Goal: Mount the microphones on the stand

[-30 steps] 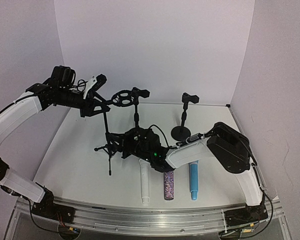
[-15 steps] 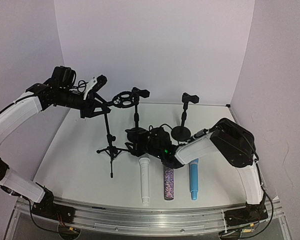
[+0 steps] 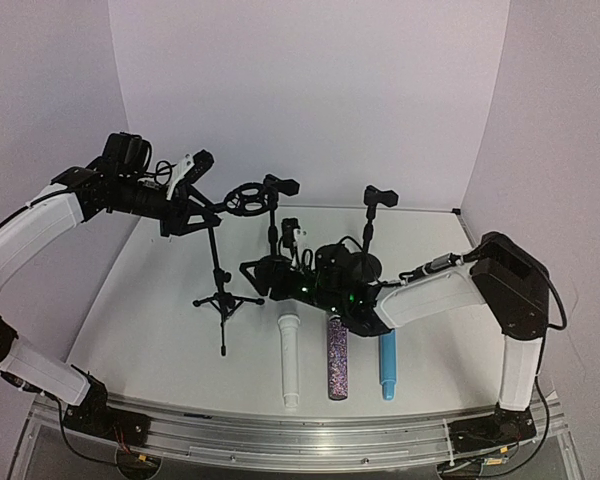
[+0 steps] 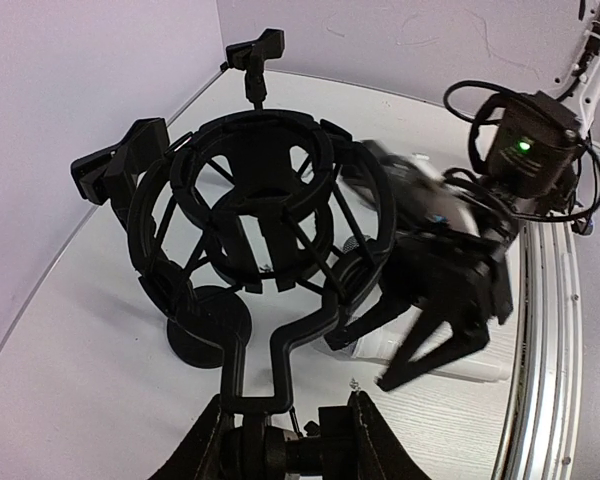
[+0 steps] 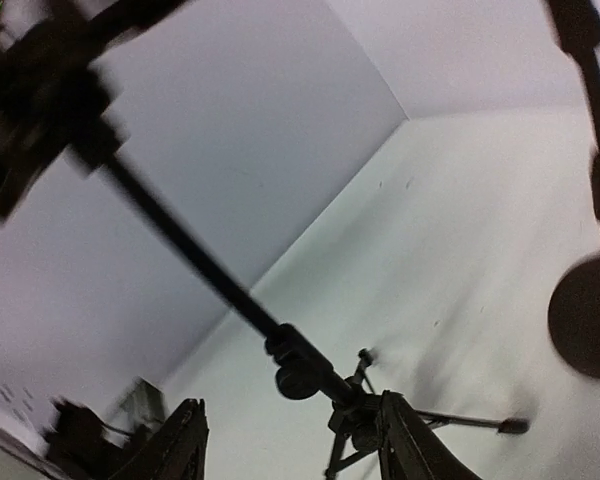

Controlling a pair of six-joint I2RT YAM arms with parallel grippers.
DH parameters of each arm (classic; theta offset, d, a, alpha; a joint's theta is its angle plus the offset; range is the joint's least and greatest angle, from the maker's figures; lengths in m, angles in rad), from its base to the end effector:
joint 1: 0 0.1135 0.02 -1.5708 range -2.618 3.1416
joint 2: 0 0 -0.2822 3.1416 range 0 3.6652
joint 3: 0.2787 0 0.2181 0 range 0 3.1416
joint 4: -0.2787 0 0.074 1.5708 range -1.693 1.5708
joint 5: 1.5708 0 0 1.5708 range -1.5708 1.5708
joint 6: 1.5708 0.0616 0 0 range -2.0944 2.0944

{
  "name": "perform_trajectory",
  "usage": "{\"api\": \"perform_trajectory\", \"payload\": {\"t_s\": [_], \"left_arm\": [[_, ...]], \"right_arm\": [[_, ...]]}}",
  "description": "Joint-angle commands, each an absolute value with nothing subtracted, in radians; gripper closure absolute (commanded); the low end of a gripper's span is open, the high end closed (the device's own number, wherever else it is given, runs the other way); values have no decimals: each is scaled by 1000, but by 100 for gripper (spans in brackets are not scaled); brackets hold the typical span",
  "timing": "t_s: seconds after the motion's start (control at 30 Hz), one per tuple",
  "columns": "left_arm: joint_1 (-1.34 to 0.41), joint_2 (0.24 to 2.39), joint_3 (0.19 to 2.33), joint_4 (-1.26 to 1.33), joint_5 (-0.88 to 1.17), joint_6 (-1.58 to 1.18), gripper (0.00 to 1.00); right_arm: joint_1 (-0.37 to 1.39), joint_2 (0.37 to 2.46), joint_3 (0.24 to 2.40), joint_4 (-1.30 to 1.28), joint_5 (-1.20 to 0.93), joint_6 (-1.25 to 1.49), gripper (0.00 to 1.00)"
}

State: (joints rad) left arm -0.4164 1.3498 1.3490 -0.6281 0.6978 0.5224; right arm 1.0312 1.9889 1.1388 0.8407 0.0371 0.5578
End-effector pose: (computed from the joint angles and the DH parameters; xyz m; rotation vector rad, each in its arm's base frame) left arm 0.2272 -0.1437 0.3774 1.2834 1.6793 -0.6989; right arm 0.2350 0.3880 0.2522 -0.3717 1.6755 1.1906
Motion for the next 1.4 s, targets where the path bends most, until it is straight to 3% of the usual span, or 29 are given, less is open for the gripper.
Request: {"api": "perform_trajectory", "payload": {"t_s": [0.0,0.23,0.43,0.67,0.8,1.0,1.23,1.37], "left_arm": [[-418,1293,1359,-574,733,518,100],[-419,1296,1362,-576,742,516,100],[-419,1302,1364,-575,748,514,100],[-419,1310,1368,-572,754,509,100],[-419,1315,1371,-569,758,505,100],[-419,1313,1368,-569,756,505,100],[-419,1311,1367,-566,757,506,100],[-419,1309,1367,-566,757,507,100]], "right_arm": [[1107,1972,1156,853,103,-294,44],[1114,2076,1258,850,232,-621,44],[1114,2146,1333,796,199,-629,52],[1114,2173,1364,759,172,-633,55],[1114,2188,1385,758,192,-621,71],[1114,2197,1403,758,176,-604,71],[1114,2208,1409,758,198,-587,88],[1114,2210,1399,758,206,-564,88]]}}
